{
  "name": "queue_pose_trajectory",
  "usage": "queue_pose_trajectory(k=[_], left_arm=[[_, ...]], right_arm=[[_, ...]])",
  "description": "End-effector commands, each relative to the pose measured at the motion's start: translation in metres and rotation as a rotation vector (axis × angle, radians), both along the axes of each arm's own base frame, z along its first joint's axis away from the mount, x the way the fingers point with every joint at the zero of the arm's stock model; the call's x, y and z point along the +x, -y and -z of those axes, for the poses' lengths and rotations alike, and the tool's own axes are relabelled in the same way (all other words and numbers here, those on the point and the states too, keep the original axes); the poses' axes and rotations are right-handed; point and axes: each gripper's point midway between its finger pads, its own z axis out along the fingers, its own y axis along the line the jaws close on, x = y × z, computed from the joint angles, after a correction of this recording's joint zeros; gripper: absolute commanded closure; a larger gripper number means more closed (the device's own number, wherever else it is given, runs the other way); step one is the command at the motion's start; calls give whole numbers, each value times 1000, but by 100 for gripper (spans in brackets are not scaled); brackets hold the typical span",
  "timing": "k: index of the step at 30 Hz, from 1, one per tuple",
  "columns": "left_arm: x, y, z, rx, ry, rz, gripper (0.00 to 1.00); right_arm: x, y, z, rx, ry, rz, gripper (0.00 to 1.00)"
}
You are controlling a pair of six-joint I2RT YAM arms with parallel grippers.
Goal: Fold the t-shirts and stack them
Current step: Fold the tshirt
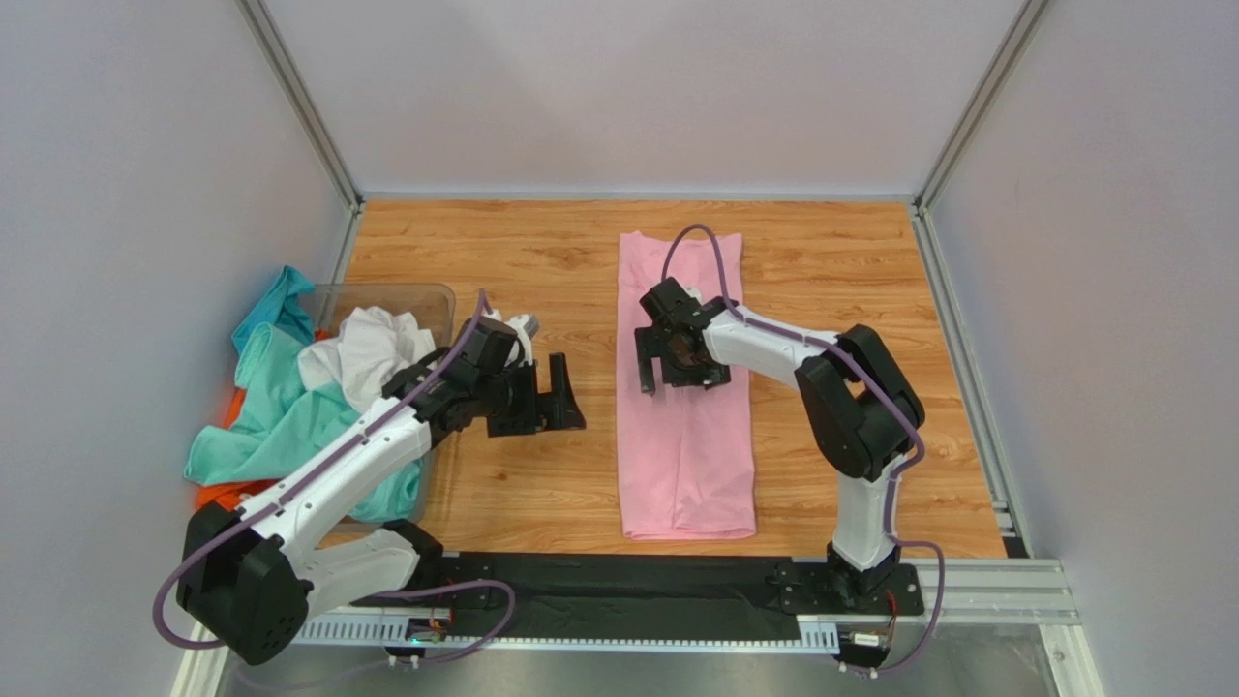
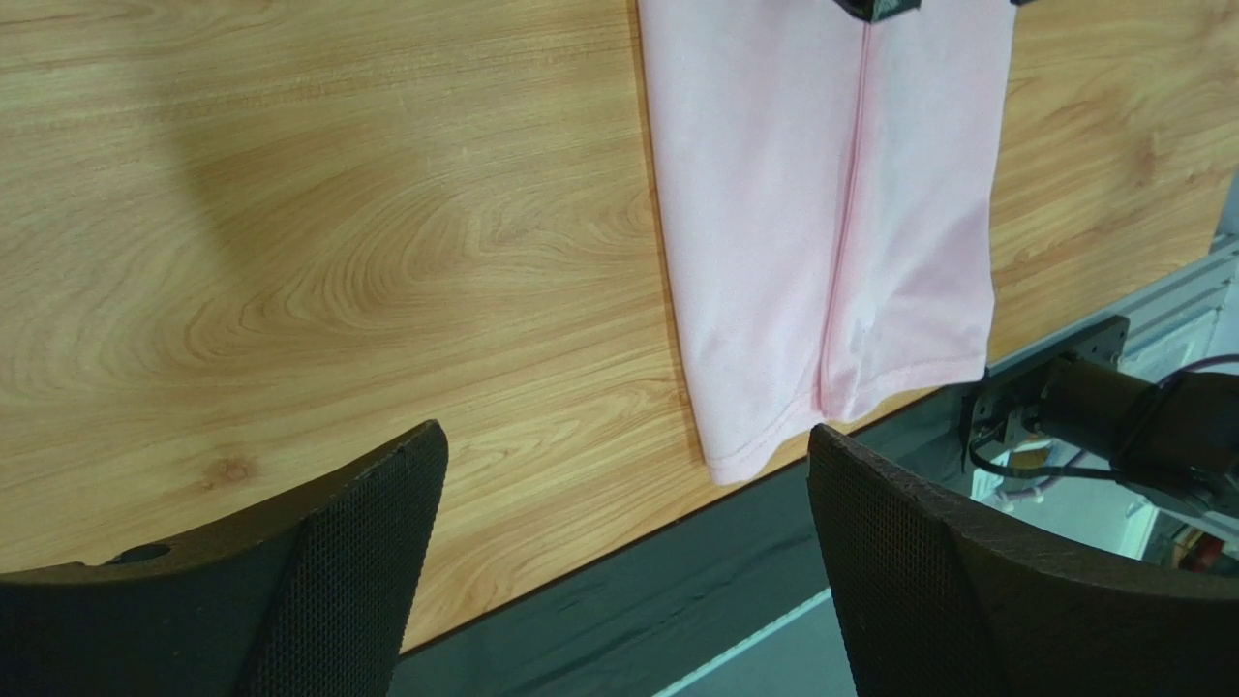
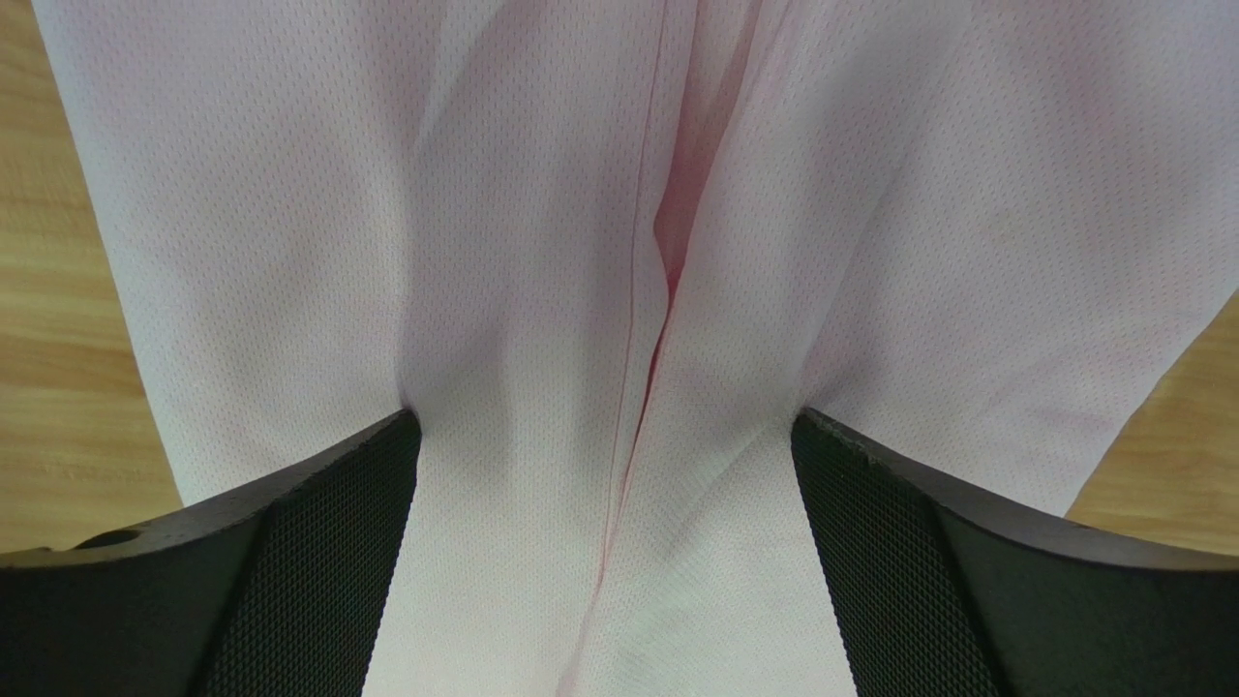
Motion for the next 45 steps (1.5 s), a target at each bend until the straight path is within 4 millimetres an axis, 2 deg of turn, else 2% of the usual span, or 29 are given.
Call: queue_pose_trajectory(k=[1,3,6,9,10,12,13,14,16,17,18,19,21,23,24,26,27,28,30,31,32,35,37,38,40,42,44,45], left_arm=[[0,6,-7,-39,6,-4,0],[-2,8,-6,-41,-7,3,0],[-6,15,-5,-36,-25,25,0],[-15,26,-2,-24,-41,59,0],[-19,29,2,-13,-56,72,0],[-30,37,6,-5,-76,104,0],[-34,39,11,4,-95,111,0],[-38,41,14,10,-105,118,0],[-52,45,25,28,-141,136,0],[-54,47,28,35,-138,140,0],[-65,49,34,45,-155,155,0],[-69,51,38,49,-164,158,0],[-75,57,46,36,-175,159,0],[-76,66,50,4,-170,166,0],[-78,68,55,2,-176,160,0],[-75,76,60,-14,-167,160,2],[-77,78,68,-2,-187,152,7],[-73,83,69,-20,-177,149,9],[-72,90,76,-24,-199,150,17],[-70,96,76,-39,-198,155,19],[-72,100,77,-50,-206,168,26],[-79,105,88,-34,-245,193,35],[-84,102,99,-6,-276,185,47],[-86,101,103,5,-283,182,56],[-90,96,110,28,-306,172,64],[-90,94,112,41,-305,163,81],[-90,89,113,62,-305,150,92],[-89,88,112,63,-298,147,93]], right_arm=[[20,-6,17,20,-4,8,0],[27,-8,17,27,-4,13,0],[38,-18,3,63,16,20,0],[45,-25,-26,103,55,30,0],[45,-26,-47,132,84,33,0],[42,-24,-70,165,123,44,0],[32,-17,-70,155,118,49,0],[28,-13,-96,191,168,53,0],[11,1,-102,185,170,76,0],[-8,14,-89,162,135,85,0],[-21,22,-102,180,151,89,0],[-31,29,-102,187,147,113,0],[-66,49,-88,181,113,124,0],[-92,59,-75,189,58,138,0],[-113,70,-57,169,11,147,0],[-132,69,-57,229,-5,148,0],[-146,75,-45,223,-39,154,0],[-150,74,-49,252,-26,150,0],[-158,78,-44,253,-32,155,0],[-163,72,-46,287,-43,131,0],[-165,72,-47,286,-41,111,0],[-172,73,-44,250,-62,88,0],[-180,73,-41,227,-85,72,0],[-182,73,-38,221,-97,76,0],[-187,72,-34,215,-110,75,0],[-190,72,-30,207,-124,80,1],[-193,71,-27,202,-133,73,2],[-193,70,-26,199,-137,73,2]])
